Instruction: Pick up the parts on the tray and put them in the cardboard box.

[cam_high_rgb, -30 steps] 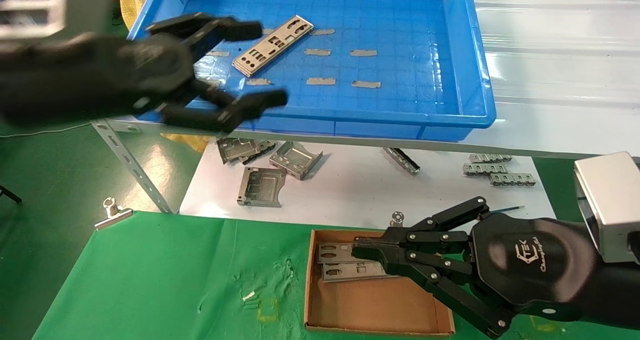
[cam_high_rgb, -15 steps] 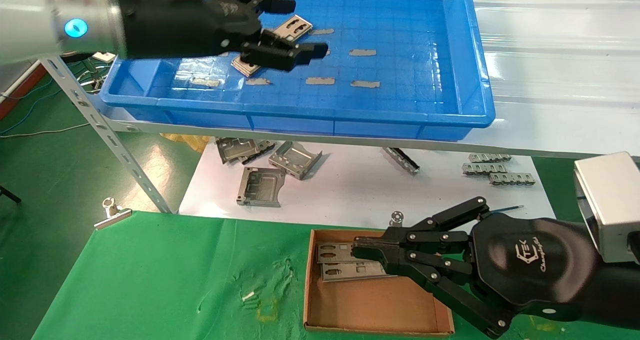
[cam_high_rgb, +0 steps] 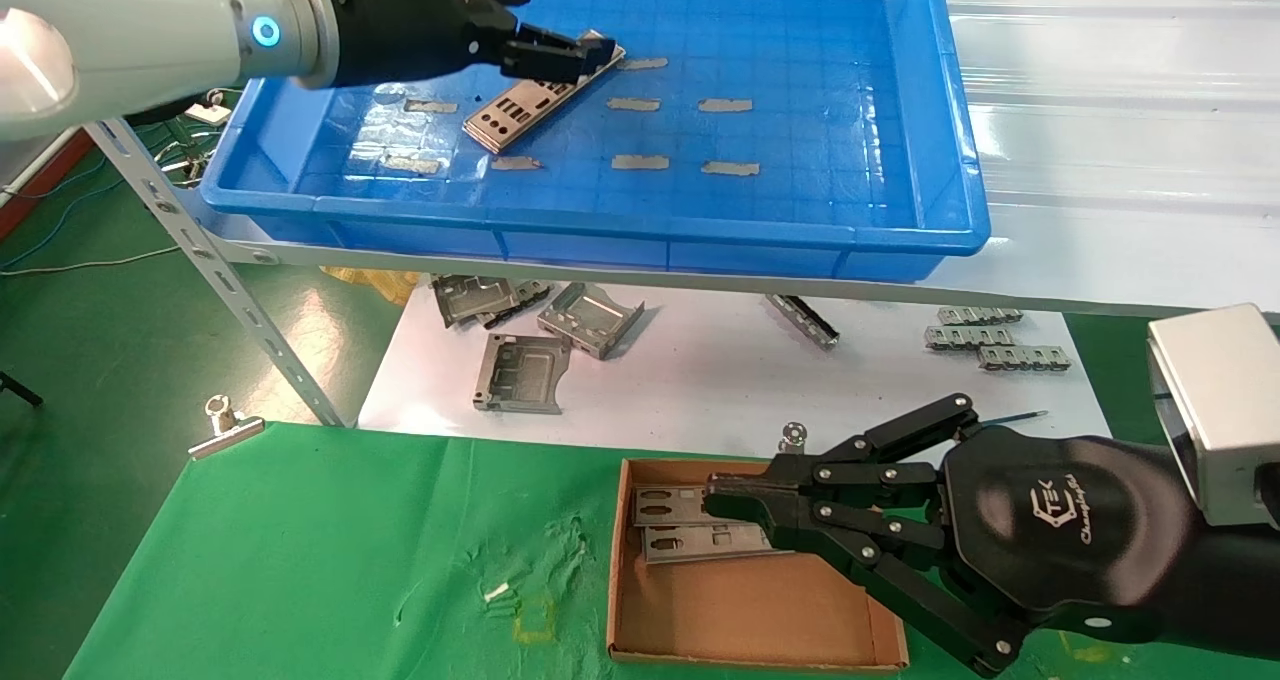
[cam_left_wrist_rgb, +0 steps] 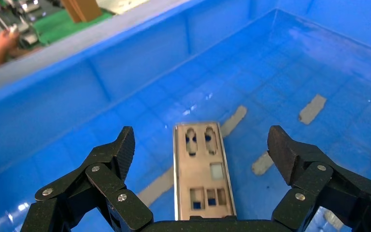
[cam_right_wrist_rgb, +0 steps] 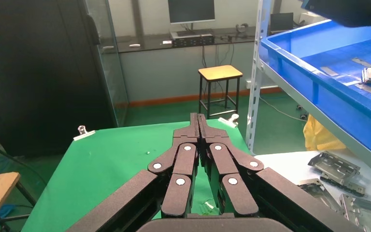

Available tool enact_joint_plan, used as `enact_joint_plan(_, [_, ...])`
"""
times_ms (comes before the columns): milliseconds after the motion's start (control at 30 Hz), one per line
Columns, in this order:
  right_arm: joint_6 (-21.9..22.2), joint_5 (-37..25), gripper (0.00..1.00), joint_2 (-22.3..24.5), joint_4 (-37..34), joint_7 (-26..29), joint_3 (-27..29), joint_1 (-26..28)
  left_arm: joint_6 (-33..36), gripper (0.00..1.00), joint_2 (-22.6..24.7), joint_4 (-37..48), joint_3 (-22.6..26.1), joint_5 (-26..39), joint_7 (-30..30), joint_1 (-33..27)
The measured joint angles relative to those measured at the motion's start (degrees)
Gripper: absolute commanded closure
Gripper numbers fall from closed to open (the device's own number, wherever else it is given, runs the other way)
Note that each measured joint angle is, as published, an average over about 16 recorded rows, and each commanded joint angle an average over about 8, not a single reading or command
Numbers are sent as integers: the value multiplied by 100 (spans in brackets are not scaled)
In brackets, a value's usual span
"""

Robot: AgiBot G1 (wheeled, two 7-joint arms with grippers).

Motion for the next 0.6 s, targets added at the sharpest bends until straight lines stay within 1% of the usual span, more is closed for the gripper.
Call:
enact_joint_plan(167, [0, 0, 0, 0, 0, 0, -1, 0, -32, 0, 30, 79, 37, 18, -188, 37])
enact_joint_plan(233, [0, 1, 0, 0, 0, 0, -1, 0, -37, 2, 33, 84, 59, 35, -253, 51])
enact_joint_plan(267, [0, 1, 0, 0, 0, -1, -1, 0, -43, 5, 33, 83, 70, 44, -281, 58])
enact_joint_plan(333, [1, 1, 0, 0, 0, -1, -1, 0, -61, 19, 35, 75, 94, 63, -329, 71])
enact_joint_plan(367, [1, 1, 0, 1, 0, -1, -1, 0, -74, 29, 35, 68, 106, 74, -346, 78])
enact_joint_plan(467, [1, 1, 0, 1, 0, -1, -2, 0, -126, 65, 36, 38, 149, 112, -376, 96])
enact_joint_plan(533, [1, 1, 0, 1, 0, -1, -2, 1, -166, 86, 38, 16, 176, 136, -387, 106])
enact_joint_plan(600, [1, 2, 0, 1, 0, -1, -2, 1, -207, 97, 38, -5, 200, 153, -397, 113])
